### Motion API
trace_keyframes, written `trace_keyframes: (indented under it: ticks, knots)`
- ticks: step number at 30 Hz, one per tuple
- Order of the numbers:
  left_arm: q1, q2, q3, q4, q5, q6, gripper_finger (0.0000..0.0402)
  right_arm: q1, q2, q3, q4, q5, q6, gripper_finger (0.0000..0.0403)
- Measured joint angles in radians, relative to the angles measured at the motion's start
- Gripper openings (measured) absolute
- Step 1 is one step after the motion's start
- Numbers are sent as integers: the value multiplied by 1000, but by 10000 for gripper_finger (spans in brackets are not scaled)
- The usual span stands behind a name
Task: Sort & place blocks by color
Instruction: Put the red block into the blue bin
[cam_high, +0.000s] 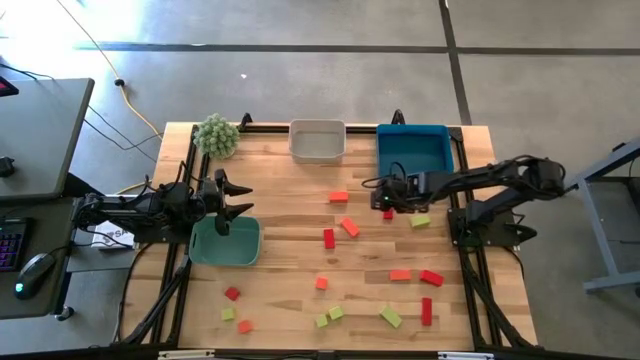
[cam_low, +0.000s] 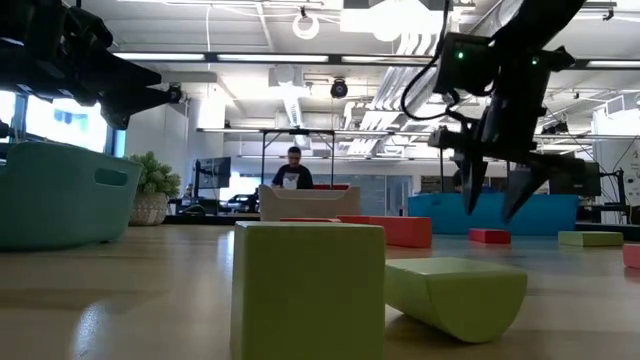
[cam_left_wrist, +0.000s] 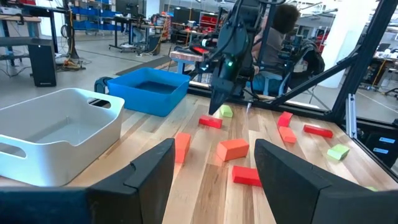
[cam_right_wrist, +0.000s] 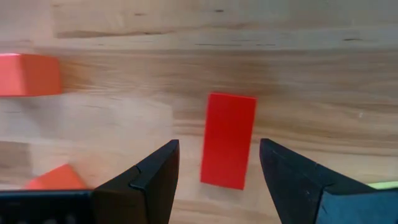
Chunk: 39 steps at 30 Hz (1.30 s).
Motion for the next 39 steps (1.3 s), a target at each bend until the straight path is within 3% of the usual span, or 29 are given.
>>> trace_keyframes:
  ticks: [20, 23, 30, 39]
  knots:
    - [0, 0, 0, 0, 0, 0, 211, 0, 136, 4, 23, 8, 48, 209]
    - [0, 0, 0, 0, 0, 0, 211, 0, 136, 3, 19, 8, 48, 189]
    - [0, 0, 0, 0, 0, 0, 211, 0, 136, 3, 13, 12, 41, 101]
    - [0, 0, 0, 21, 0, 0, 211, 0, 119, 14, -5, 8, 18, 101]
